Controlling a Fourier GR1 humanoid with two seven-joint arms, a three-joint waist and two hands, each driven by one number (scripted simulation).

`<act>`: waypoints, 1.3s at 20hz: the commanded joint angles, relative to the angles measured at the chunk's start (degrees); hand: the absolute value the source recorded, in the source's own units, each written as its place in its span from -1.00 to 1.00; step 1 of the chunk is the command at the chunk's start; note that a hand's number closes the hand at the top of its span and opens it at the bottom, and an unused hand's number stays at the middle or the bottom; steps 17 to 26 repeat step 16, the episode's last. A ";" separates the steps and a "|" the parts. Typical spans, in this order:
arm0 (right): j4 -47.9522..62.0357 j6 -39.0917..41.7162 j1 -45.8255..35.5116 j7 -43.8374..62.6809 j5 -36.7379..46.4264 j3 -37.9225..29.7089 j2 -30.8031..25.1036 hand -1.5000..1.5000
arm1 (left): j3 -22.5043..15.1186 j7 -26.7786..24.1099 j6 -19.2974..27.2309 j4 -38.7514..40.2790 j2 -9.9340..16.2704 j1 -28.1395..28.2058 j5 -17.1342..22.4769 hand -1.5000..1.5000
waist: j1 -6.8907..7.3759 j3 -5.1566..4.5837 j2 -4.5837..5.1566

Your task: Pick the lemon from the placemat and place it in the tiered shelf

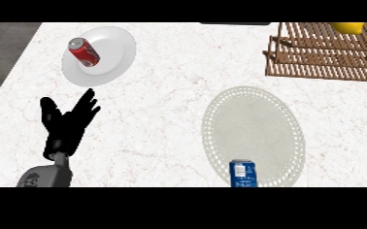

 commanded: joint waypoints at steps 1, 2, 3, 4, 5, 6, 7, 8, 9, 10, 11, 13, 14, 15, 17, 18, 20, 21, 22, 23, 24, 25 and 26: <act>0.35 -2.03 0.61 2.76 -0.34 -1.45 -6.70 -1.00 | -1.05 0.75 0.37 -1.50 -0.73 2.20 -0.58 0.00 | 0.07 -0.18 0.10; 1.08 -4.17 1.48 2.27 -0.92 -2.37 -6.15 -1.00 | -1.60 0.68 0.24 0.06 -1.64 0.98 -0.53 0.00 | 0.13 -0.17 0.42; 0.61 -5.81 1.49 2.59 -1.41 -3.09 -7.15 -1.00 | -1.25 2.20 1.20 -2.00 -1.16 1.31 -0.70 0.00 | 0.10 -0.16 0.16; 1.17 -5.81 2.12 2.89 -2.30 -4.25 -8.64 -1.00 | 0.02 1.23 0.16 -0.45 -0.12 1.05 0.09 0.00 | -0.10 -0.16 0.27; 2.09 -4.35 3.12 3.03 -3.55 -5.73 -10.77 -1.00 | 0.32 -0.61 -0.40 1.51 -0.23 2.10 0.16 0.00 | -0.34 -0.15 0.42; 2.88 -2.72 4.48 2.58 -4.27 -6.46 -11.67 -1.00 | 1.00 1.02 -2.03 0.58 1.11 0.86 1.60 0.00 | -0.32 -0.10 0.38; 3.23 -4.84 5.72 1.28 -4.81 -7.24 -10.83 -1.00 | -0.62 1.04 -0.05 0.56 -0.68 -0.04 -0.16 0.00 | -0.19 -0.07 0.53; 3.34 -1.95 5.25 2.80 -5.13 -7.61 -14.25 -1.00 | -0.13 -0.08 -0.74 0.16 -0.10 1.45 0.13 0.00 | -0.01 -0.06 0.52; 4.23 -0.94 8.09 1.01 -6.30 -8.84 -14.35 -1.00 | -0.39 0.93 0.02 -0.84 -0.54 2.36 -0.06 0.00 | -0.27 -0.02 0.31; 4.71 1.60 9.86 -0.52 -7.21 -9.76 -15.56 -1.00 | -0.42 2.99 -0.49 -1.36 -0.33 1.66 0.74 0.00 | -0.52 0.05 0.30; 4.61 3.04 8.08 2.78 -6.45 -8.89 -17.24 -1.00 | -1.60 0.26 0.63 -0.43 -1.22 2.03 -1.47 0.00 | -0.17 -0.01 0.49; 4.86 6.31 9.32 1.97 -7.39 -9.72 -18.45 -1.00 | -0.15 0.03 -0.78 1.21 -0.24 0.76 0.06 0.00 | -0.38 -0.02 0.58; 5.27 7.89 10.68 1.35 -7.77 -10.17 -19.52 -1.00 | -0.58 2.12 -0.21 -1.61 -0.30 1.53 0.08 0.00 | -0.10 0.08 0.43; 4.95 9.28 10.33 1.87 -7.87 -10.12 -20.05 -1.00 | 0.35 0.75 -0.42 0.95 -0.11 0.27 0.34 0.00 | -0.38 0.00 0.54; 5.21 9.05 12.20 0.09 -8.21 -10.62 -20.02 -1.00 | 0.36 -0.41 -2.27 -0.22 0.65 2.71 1.00 0.00 | 0.04 0.04 0.47; 5.21 9.05 12.20 0.09 -8.21 -10.62 -20.02 -1.00 | 0.36 -0.41 -2.27 -0.22 0.65 2.71 1.00 0.00 | 0.04 0.04 0.47; 5.21 9.05 12.20 0.09 -8.21 -10.62 -20.02 -1.00 | 0.36 -0.41 -2.27 -0.22 0.65 2.71 1.00 0.00 | 0.04 0.04 0.47; 5.21 9.05 12.20 0.09 -8.21 -10.62 -20.02 -1.00 | 0.36 -0.41 -2.27 -0.22 0.65 2.71 1.00 0.00 | 0.04 0.04 0.47; 5.21 9.05 12.20 0.09 -8.21 -10.62 -20.02 -1.00 | 0.36 -0.41 -2.27 -0.22 0.65 2.71 1.00 0.00 | 0.04 0.04 0.47; 5.21 9.05 12.20 0.09 -8.21 -10.62 -20.02 -1.00 | 0.36 -0.41 -2.27 -0.22 0.65 2.71 1.00 0.00 | 0.04 0.04 0.47; 5.21 9.05 12.20 0.09 -8.21 -10.62 -20.02 -1.00 | 0.36 -0.41 -2.27 -0.22 0.65 2.71 1.00 0.00 | 0.04 0.04 0.47; 5.21 9.05 12.20 0.09 -8.21 -10.62 -20.02 -1.00 | 0.36 -0.41 -2.27 -0.22 0.65 2.71 1.00 0.00 | 0.04 0.04 0.47; 5.21 9.05 12.20 0.09 -8.21 -10.62 -20.02 -1.00 | 0.36 -0.41 -2.27 -0.22 0.65 2.71 1.00 0.00 | 0.04 0.04 0.47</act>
